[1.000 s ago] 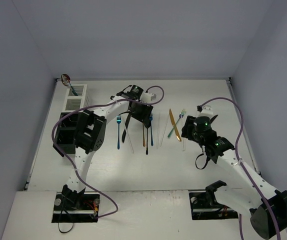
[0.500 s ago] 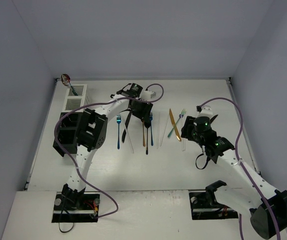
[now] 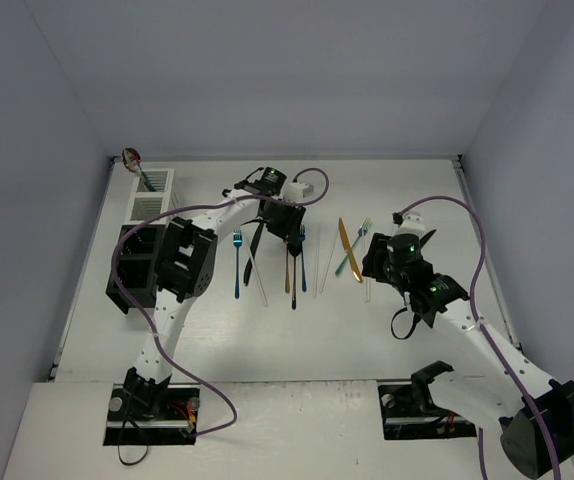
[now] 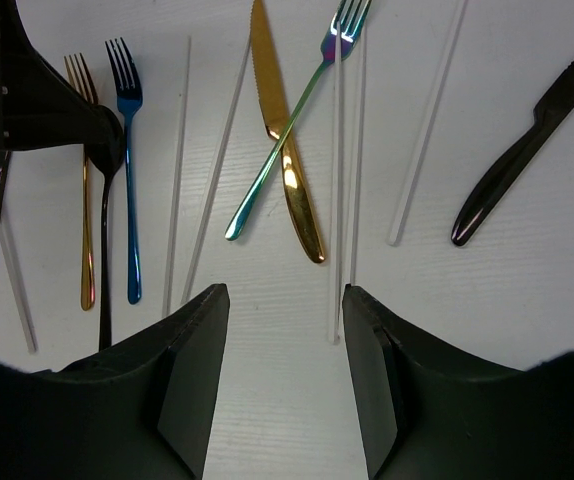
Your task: Sort the eating utensils into containers
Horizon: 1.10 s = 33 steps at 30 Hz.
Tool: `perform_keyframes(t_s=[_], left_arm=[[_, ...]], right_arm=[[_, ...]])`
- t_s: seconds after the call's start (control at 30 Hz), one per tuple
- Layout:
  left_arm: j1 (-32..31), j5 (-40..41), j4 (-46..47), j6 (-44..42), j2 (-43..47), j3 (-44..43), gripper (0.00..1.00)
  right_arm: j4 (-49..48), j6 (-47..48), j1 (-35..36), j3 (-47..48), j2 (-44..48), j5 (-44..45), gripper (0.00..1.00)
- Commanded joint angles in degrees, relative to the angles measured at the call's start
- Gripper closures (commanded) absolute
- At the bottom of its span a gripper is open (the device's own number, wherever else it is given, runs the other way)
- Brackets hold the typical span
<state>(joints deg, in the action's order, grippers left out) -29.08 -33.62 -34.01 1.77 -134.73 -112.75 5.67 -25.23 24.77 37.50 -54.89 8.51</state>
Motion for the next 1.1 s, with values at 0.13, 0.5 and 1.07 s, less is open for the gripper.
perform_keyframes(t_s=[0.13,0.5,1.07], left_arm=[[0.2,-3.1,0.5,-0.7,2.8,-1.0,0.87],[0.9,-3.9,0.5,-1.2,10.1,-0.1,1.00],[1.4,12.4,1.1,-1.5,27.4,5.1,1.00]], right_arm=[[-1.8,0.6,-0.1,0.1,-0.5,0.2,0.53],[-1.7,0.7,-0.1,0.6,0.2,-0.2,0.53],[-1.7,0.7,0.0,1.2,0.7,-1.7,0.53]])
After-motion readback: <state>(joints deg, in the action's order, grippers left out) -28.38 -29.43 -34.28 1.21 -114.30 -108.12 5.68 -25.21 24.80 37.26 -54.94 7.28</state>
